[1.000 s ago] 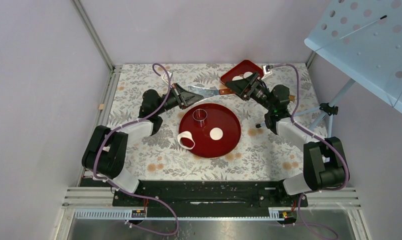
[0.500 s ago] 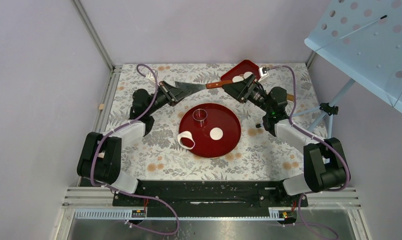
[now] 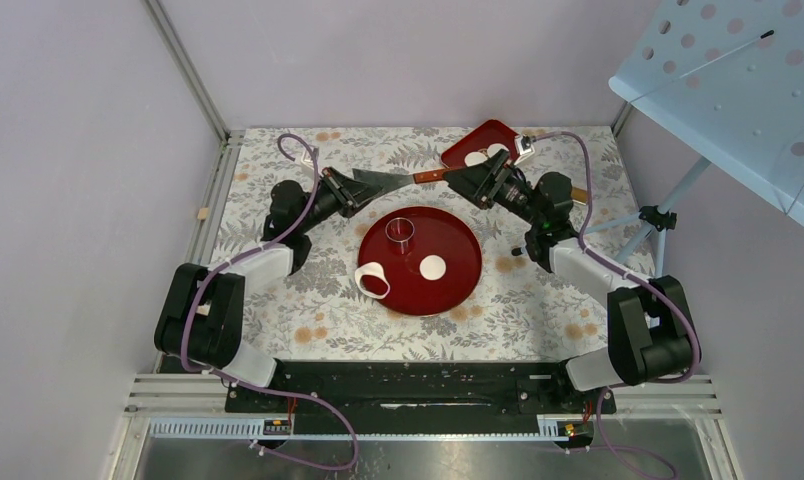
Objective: Roll out the dumpling wrappers from the dough
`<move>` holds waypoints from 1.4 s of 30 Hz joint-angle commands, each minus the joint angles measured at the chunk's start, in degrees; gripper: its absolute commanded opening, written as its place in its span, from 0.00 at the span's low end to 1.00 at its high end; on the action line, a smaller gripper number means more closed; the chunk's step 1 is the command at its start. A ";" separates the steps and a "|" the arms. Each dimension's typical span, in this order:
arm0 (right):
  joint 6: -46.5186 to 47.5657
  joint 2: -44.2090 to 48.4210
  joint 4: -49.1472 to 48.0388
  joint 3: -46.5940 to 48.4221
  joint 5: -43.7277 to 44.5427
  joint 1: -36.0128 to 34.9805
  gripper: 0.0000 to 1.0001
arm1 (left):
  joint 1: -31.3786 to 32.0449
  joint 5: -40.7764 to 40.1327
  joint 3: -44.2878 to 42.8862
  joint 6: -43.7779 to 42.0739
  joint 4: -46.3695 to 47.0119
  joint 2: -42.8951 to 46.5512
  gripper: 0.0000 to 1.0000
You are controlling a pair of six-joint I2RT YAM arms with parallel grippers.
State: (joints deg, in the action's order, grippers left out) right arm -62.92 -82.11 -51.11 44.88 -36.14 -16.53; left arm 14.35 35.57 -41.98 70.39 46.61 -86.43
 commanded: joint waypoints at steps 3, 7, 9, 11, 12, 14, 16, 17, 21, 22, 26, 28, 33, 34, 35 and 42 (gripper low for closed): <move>-2.54 -3.13 -1.73 0.02 -0.56 -0.56 0.91 | -0.68 -0.17 -1.09 2.71 7.41 0.74 0.00; -4.10 -5.70 -2.03 0.49 -0.20 -0.55 0.91 | 0.15 0.82 -1.10 4.38 9.97 0.30 0.00; -5.27 -6.82 -3.56 0.53 -0.12 -0.64 0.89 | 0.76 1.03 -1.09 4.40 10.43 0.12 0.00; -6.25 -7.14 -4.60 0.56 -0.09 -0.52 0.88 | 1.36 0.96 -0.81 4.32 10.66 -0.02 0.00; -6.70 -7.18 -4.99 0.66 -0.10 -0.58 0.87 | 1.81 0.97 -0.75 4.20 10.72 -0.31 0.00; -7.31 -7.09 -5.83 0.51 0.07 -0.52 0.87 | 2.77 0.93 -0.83 3.40 10.01 -1.05 0.00; -7.47 -6.85 -6.95 0.07 0.57 -0.53 0.85 | 4.01 0.99 -0.90 2.84 9.86 -1.94 0.00; -7.75 -6.80 -7.55 -0.23 0.90 -0.52 0.84 | 4.48 0.91 -0.96 2.57 9.71 -2.41 0.00; -8.42 -6.74 -8.76 -0.57 1.29 -0.52 0.77 | 5.73 0.96 -1.25 1.73 9.04 -3.55 0.00; -8.56 -6.67 -8.91 -0.57 1.25 -0.52 0.75 | 5.77 0.91 -1.30 1.57 8.74 -3.54 0.00; -8.91 -6.52 -9.61 -0.60 1.23 -0.43 0.65 | 5.78 0.81 -1.02 0.83 8.27 -3.38 0.00; -8.74 -6.46 -9.76 -0.59 1.28 -0.41 0.64 | 5.76 0.79 -0.93 0.80 8.07 -3.39 0.00; -5.85 -6.47 -1.18 0.99 1.13 -0.15 0.77 | 5.64 1.07 -1.15 2.85 9.73 -2.84 0.00; -6.05 -6.74 -1.33 0.76 1.30 -0.12 0.78 | 5.52 1.25 -1.17 3.56 10.52 -2.66 0.00; -6.34 -7.07 -1.80 0.47 1.38 -0.16 0.78 | 5.43 1.31 -1.10 4.02 11.20 -2.45 0.00; -7.02 -8.22 -3.36 0.31 1.50 -0.17 0.79 | 4.72 1.26 -0.47 3.97 10.77 -1.30 0.00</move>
State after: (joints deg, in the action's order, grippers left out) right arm -70.41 -90.04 -52.05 44.01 -35.40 -16.56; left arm 19.59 36.23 -41.98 74.04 52.47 -90.35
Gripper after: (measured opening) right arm 0.787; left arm 0.010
